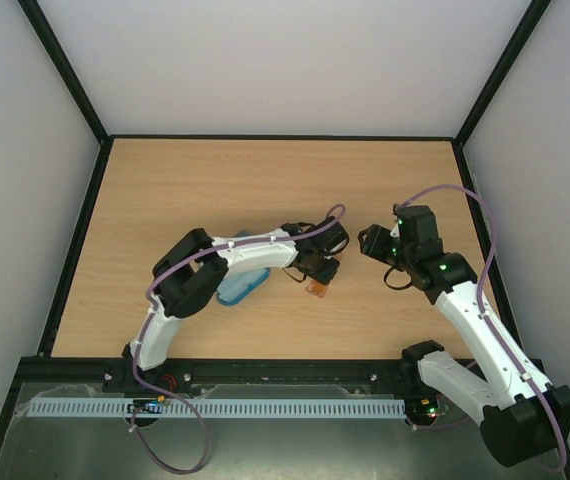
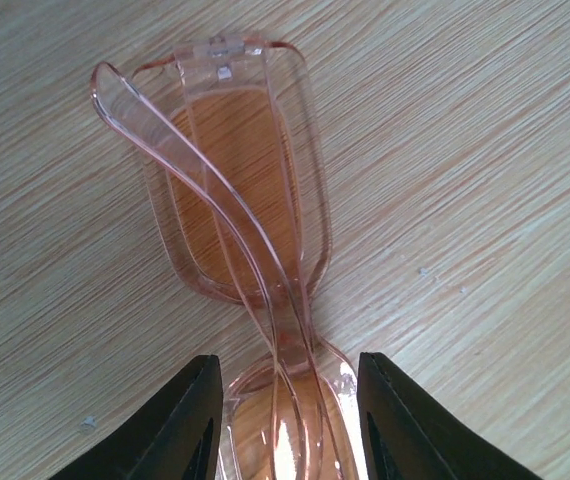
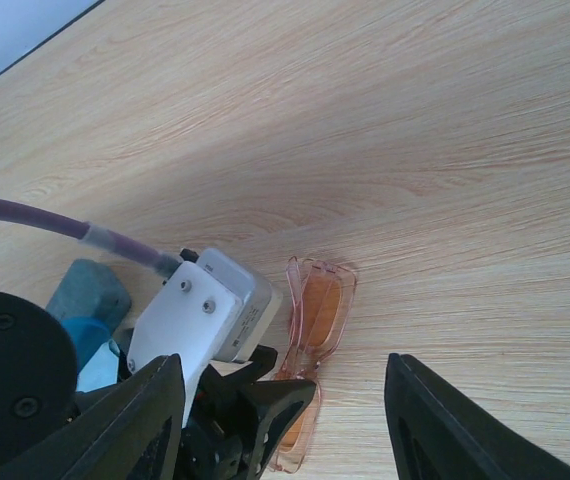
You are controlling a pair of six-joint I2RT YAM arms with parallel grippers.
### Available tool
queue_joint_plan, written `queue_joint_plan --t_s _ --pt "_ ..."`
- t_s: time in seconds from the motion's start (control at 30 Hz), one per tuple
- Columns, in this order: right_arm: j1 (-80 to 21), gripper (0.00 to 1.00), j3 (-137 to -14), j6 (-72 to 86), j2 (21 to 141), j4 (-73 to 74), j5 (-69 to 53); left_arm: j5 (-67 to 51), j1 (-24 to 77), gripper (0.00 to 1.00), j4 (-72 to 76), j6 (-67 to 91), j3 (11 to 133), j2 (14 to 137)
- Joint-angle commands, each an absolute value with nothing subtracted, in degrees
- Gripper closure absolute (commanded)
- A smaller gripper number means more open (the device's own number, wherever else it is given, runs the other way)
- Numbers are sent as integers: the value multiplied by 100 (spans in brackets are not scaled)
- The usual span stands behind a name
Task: Organize the sunglasses
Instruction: Pick up the sunglasses from the center of the board.
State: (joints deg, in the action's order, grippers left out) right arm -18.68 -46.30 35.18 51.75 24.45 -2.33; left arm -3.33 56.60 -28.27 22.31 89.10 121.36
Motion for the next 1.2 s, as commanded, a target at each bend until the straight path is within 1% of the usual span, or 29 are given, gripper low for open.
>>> queue_joint_plan --t_s 0.0,0.27,0.53,0.7,0.93,1.17 --pt "-1829 44 -4647 3485 5132 2597 -261 -246 5678 60 -2973 2128 9123 12264" --pt "-1828 45 -4662 3469 5133 2586 -262 -231 5678 65 -2997 2101 9185 12327" --pt "-1824 46 -4596 3463 5142 2543 -294 -215 5689 74 -3027 2096 9170 12363" --pt "-1824 47 -4604 3462 5117 2549 -290 -189 5687 77 -3043 2105 9168 12333" --pt "-1824 47 -4910 3404 5064 2744 -224 -66 5687 78 -3295 2050 9171 12140" --pt "-1818 47 -5093 3362 4973 2830 -219 77 5671 79 -3537 1962 8904 11597"
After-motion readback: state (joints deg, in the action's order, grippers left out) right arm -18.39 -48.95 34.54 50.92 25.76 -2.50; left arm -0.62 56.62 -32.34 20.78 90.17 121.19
